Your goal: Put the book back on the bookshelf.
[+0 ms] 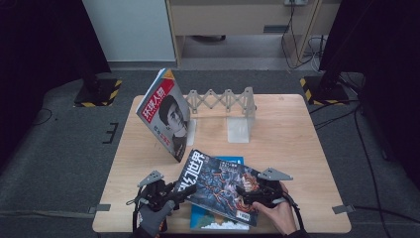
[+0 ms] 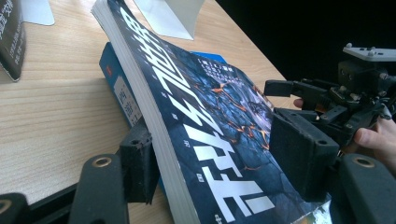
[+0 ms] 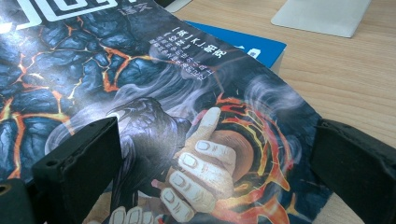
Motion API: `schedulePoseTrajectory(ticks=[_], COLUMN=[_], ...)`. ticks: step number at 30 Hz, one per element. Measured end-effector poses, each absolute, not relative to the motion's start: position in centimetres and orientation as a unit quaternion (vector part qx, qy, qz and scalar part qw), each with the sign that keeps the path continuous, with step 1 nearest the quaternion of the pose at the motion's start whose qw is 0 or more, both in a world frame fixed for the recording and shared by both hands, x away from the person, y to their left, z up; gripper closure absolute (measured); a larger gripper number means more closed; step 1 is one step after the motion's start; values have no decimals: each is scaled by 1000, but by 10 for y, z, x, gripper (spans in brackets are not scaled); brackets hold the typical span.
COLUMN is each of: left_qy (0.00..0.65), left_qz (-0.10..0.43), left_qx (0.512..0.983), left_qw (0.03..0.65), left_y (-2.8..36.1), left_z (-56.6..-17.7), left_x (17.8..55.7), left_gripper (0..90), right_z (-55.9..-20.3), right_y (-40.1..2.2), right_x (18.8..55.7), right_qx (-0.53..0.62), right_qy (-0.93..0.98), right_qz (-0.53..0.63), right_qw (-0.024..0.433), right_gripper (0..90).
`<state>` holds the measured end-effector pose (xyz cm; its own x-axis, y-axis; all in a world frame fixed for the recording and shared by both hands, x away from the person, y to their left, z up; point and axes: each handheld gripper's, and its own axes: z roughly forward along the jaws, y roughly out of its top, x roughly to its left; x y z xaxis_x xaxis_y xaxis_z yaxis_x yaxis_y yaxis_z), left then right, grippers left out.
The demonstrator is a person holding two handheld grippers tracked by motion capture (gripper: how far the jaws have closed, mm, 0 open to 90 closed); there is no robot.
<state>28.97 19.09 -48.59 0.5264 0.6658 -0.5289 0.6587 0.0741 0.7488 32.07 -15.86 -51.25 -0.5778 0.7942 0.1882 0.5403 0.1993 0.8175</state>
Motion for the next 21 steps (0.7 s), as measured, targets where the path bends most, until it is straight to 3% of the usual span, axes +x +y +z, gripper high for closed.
schedulePoseTrajectory(ticks=[6,10,15,21], left_qy=[496,508,523,523], left_qz=[29,12,-10,0], left_qx=[708,715,696,700], left_qw=[502,481,492,486], left_y=[188,191,199,198], left_z=[-493,-500,-502,-501], left_x=[288,290,299,299], left_gripper=[365,380,545,603], right_z=[-513,-512,-512,-512], right_y=[-158,-157,-154,-151], right_x=[320,320,321,320], right_qx=[435,434,436,430], right_qy=[765,766,765,768], right_qz=[454,452,452,451], right_qw=[143,145,145,152], right_gripper=[29,28,18,18])
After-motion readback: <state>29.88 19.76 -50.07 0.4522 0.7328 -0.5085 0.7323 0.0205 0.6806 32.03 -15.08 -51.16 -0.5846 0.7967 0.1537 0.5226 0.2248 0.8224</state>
